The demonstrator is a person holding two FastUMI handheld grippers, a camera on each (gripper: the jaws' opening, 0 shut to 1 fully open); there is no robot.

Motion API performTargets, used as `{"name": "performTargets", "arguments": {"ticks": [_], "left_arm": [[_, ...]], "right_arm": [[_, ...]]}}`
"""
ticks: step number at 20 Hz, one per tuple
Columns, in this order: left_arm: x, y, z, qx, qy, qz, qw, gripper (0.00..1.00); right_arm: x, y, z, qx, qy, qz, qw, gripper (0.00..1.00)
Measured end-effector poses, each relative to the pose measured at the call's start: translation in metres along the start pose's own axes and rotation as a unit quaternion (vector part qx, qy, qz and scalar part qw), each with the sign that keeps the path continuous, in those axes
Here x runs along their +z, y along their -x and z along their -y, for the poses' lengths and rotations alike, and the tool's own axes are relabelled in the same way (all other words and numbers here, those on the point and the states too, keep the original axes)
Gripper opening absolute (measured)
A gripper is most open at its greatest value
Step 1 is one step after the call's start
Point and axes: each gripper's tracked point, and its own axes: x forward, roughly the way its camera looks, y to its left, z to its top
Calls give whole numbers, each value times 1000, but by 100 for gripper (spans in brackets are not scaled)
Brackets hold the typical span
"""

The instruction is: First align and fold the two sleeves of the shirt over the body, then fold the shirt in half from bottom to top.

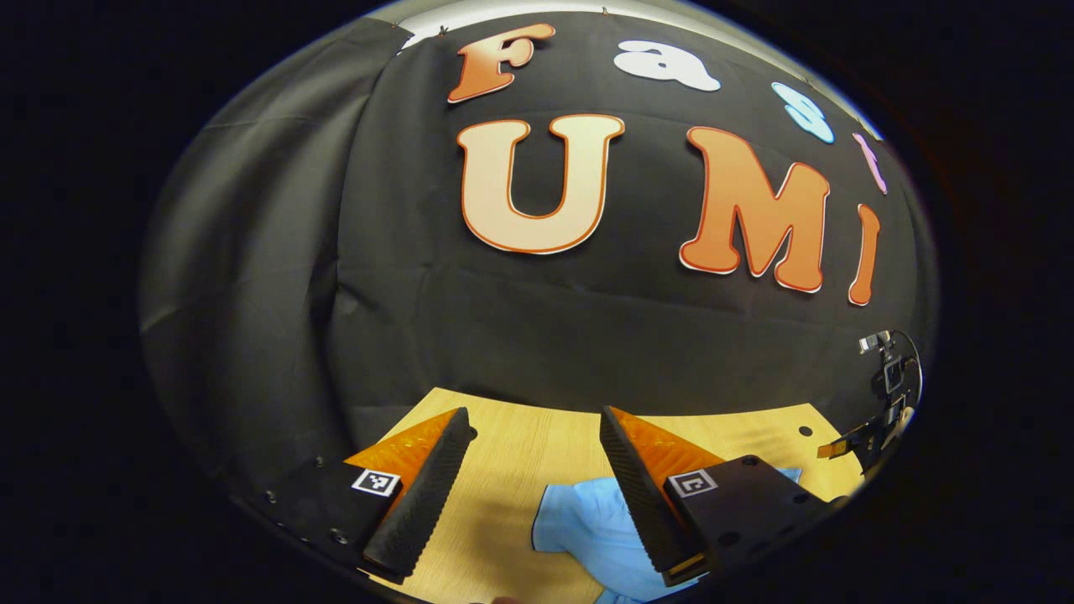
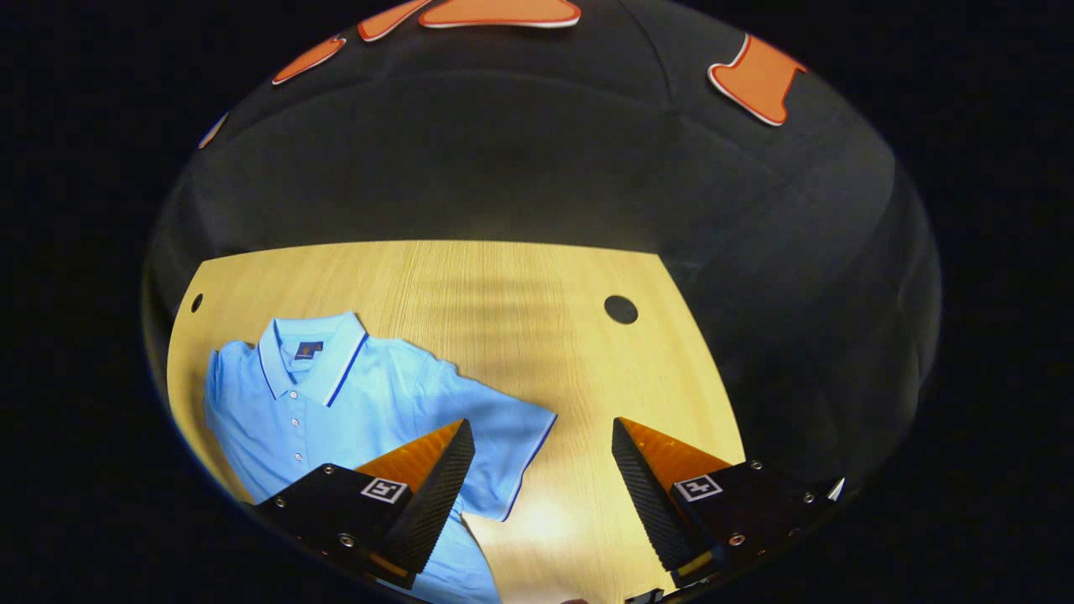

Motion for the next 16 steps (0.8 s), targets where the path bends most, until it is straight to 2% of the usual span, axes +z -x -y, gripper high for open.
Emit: {"name": "performTargets", "arguments": {"ticks": [1,3,7,16], "left_arm": [[-3,-3,-4,3,-1,-4,1000,97],[-9,-11,-10,8,-3,-14,1000,100],[-22,-20,-15,14,3,-29,999,100],[-39,-32,-15,20,5,-55,998,100]], "right_arm": [[-5,-12,-2,-3,4,-13,1000,100],[-13,-27,-3,-7,9,-34,999,99],[-36,-49,-10,9,-7,-94,996,100],[-77,-76,-21,38,-60,-191,979,100]]}}
